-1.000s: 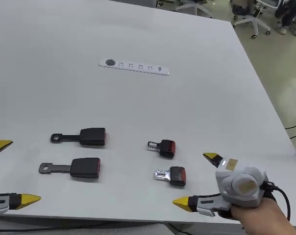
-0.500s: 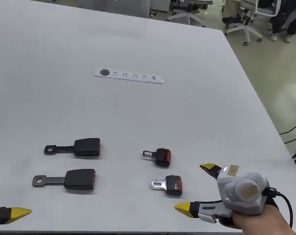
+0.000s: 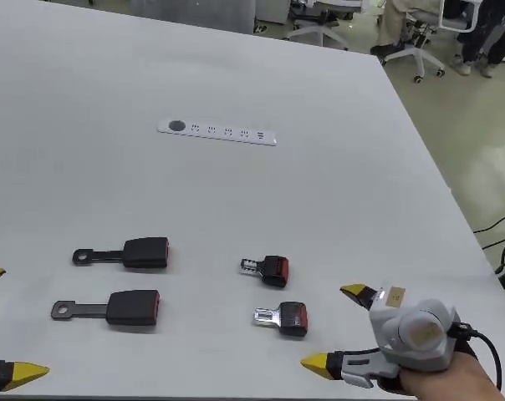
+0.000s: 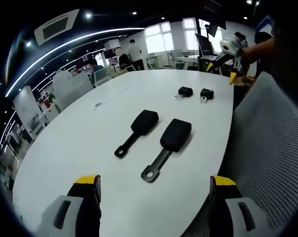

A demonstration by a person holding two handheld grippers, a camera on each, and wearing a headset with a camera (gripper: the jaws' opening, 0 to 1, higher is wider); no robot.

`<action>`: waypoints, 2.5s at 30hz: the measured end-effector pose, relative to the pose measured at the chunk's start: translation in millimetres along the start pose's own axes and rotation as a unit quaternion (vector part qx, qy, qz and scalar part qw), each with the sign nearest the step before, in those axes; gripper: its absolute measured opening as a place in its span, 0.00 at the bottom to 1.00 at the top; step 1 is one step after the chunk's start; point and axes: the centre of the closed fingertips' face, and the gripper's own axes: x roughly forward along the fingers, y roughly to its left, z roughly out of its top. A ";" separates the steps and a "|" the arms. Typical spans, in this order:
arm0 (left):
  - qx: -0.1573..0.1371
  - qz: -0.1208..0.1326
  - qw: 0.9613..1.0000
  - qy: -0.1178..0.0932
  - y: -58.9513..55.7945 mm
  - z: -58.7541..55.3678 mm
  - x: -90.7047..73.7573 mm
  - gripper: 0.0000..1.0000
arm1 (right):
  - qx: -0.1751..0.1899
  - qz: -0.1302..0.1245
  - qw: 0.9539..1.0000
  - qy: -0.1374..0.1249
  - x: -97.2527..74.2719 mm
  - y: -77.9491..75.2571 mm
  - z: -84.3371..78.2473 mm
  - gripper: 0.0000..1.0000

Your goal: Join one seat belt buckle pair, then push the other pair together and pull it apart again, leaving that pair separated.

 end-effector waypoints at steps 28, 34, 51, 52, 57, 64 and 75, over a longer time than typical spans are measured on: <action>0.055 -0.085 0.994 0.045 -21.2 38.8 49.6 0.64 | -0.090 0.074 0.993 0.033 30.6 10.6 20.5 0.60; 0.077 -0.078 0.993 0.051 -19.0 41.2 62.4 0.60 | -0.111 0.087 0.989 0.040 37.4 14.7 21.1 0.55; 0.083 -0.117 0.987 0.079 -34.4 36.8 96.2 0.53 | -0.127 0.101 0.984 0.067 59.4 6.3 4.5 0.49; 0.083 -0.119 0.986 0.081 -33.9 35.0 98.7 0.52 | -0.127 0.101 0.984 0.069 60.4 5.1 2.9 0.48; 0.088 -0.123 0.985 0.083 -31.3 29.3 107.2 0.52 | -0.130 0.104 0.983 0.084 67.8 0.9 -7.5 0.46; 0.095 -0.136 0.983 0.079 -33.9 31.9 113.9 0.43 | -0.135 0.112 0.979 0.102 74.8 0.6 -18.7 0.45; 0.133 -0.152 0.975 0.096 -35.5 28.8 118.6 0.34 | -0.113 0.123 0.980 0.106 83.2 -4.5 -27.7 0.41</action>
